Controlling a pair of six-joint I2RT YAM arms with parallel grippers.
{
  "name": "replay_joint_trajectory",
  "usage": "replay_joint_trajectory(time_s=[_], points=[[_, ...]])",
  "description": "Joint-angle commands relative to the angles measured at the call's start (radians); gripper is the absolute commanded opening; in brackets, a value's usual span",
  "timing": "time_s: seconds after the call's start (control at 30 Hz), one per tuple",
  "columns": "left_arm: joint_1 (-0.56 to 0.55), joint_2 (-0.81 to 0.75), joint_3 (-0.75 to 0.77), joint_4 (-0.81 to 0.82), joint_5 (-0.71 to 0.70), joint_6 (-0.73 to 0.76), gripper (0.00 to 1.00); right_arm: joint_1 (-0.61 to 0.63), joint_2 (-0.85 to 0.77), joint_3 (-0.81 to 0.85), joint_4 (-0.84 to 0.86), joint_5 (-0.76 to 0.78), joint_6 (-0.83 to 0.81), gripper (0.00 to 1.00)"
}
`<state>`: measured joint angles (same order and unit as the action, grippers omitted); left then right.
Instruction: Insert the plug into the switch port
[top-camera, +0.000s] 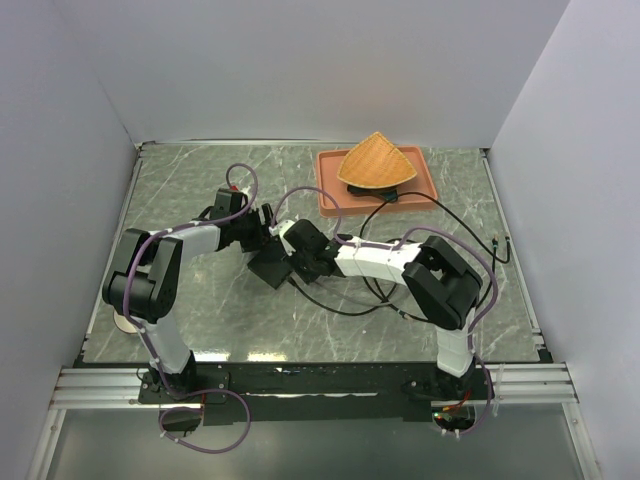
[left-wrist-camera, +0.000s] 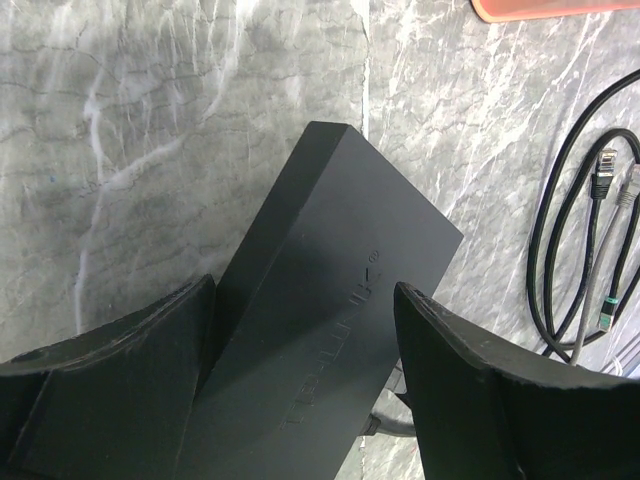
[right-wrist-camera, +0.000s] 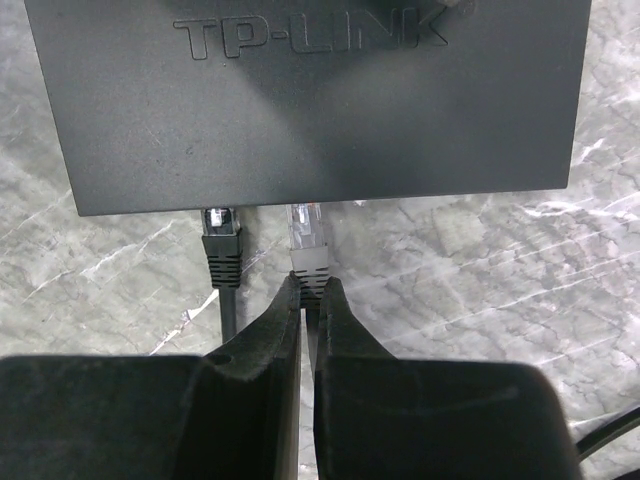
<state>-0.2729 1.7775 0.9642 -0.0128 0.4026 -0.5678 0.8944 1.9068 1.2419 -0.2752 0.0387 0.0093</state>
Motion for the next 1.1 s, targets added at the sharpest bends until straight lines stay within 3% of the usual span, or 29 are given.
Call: replay_joint_trajectory(time_s=[0.0, 0.5, 1.07], points=[[-0.026, 0.008, 0.002, -0.053, 0.073, -0.012, 0.77, -0.009, -0.011, 0.028, 0.18, 0.052, 0.032, 0.0], [-0.026, 0.023, -0.002, -0.056, 0.12, 0.003, 0.7, -0.006, 0.009, -0.001, 0.298, 0.007, 0.047, 0.0], [-0.031, 0.036, -0.007, -0.067, 0.162, 0.022, 0.66, -0.015, 0.046, 0.087, 0.341, 0.024, 0.047, 0.0]])
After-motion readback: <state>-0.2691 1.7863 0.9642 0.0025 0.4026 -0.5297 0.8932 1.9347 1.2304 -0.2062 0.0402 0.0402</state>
